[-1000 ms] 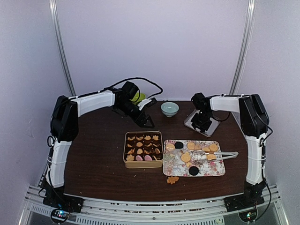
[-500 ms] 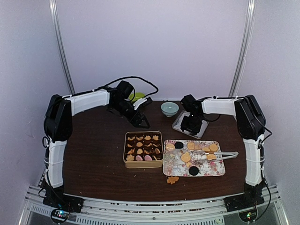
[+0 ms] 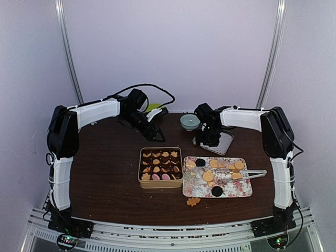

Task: Pack the cookies
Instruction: Move the box lid to the center of the board, then pick up the box lid from the center of the board.

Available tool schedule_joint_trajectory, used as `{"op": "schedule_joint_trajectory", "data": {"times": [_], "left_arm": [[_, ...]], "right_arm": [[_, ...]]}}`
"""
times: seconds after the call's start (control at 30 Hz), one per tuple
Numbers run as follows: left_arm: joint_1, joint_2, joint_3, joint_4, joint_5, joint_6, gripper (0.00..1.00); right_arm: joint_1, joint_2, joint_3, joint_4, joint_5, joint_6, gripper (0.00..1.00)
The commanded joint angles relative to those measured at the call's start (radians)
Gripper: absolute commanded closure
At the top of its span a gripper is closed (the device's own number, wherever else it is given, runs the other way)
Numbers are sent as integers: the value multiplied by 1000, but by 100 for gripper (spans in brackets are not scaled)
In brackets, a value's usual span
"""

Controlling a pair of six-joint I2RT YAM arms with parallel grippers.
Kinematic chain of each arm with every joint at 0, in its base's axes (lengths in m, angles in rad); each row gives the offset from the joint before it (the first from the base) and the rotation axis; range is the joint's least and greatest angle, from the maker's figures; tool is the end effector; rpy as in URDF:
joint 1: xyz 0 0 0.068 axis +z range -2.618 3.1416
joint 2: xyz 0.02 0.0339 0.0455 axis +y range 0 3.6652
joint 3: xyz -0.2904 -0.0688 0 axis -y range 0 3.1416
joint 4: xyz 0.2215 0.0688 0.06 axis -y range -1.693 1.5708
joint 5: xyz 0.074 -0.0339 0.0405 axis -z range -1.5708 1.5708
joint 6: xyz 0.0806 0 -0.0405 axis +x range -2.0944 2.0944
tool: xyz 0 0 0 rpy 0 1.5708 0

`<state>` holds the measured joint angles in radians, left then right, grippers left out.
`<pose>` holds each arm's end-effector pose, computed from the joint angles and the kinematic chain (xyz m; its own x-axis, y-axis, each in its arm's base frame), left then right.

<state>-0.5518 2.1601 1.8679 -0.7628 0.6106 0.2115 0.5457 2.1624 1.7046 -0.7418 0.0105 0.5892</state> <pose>0.3844 -0.2909 0.2268 -0.5836 0.5612 -0.5869 0.8109 0.4415 -0.3841 0.3964 0.2397 0.1664 -0.9488 0.0739 -0.3070 0.0139 0.9810 0.1934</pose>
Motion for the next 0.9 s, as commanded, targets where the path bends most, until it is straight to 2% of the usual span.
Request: {"op": "schedule_joint_trajectory", "data": {"times": [0.0, 0.17, 0.33, 0.53, 0.67, 0.87], "left_arm": [[17, -35, -8, -2, 26, 18, 7], [22, -54, -15, -15, 35, 29, 7], [30, -77, -31, -45, 37, 62, 7], [49, -121, -76, -65, 34, 84, 7], [55, -148, -102, -90, 33, 106, 7], [55, -176, -130, -99, 29, 119, 6]], "right_arm": [[-3, 61, 53, -90, 90, -84, 41], [-3, 78, 51, -104, 132, -101, 46], [8, 98, 56, -107, 119, -149, 54], [38, 102, 48, -114, 166, -192, 72], [45, 94, 47, -118, 178, -220, 89], [54, 81, 75, -143, 198, -281, 100]]}}
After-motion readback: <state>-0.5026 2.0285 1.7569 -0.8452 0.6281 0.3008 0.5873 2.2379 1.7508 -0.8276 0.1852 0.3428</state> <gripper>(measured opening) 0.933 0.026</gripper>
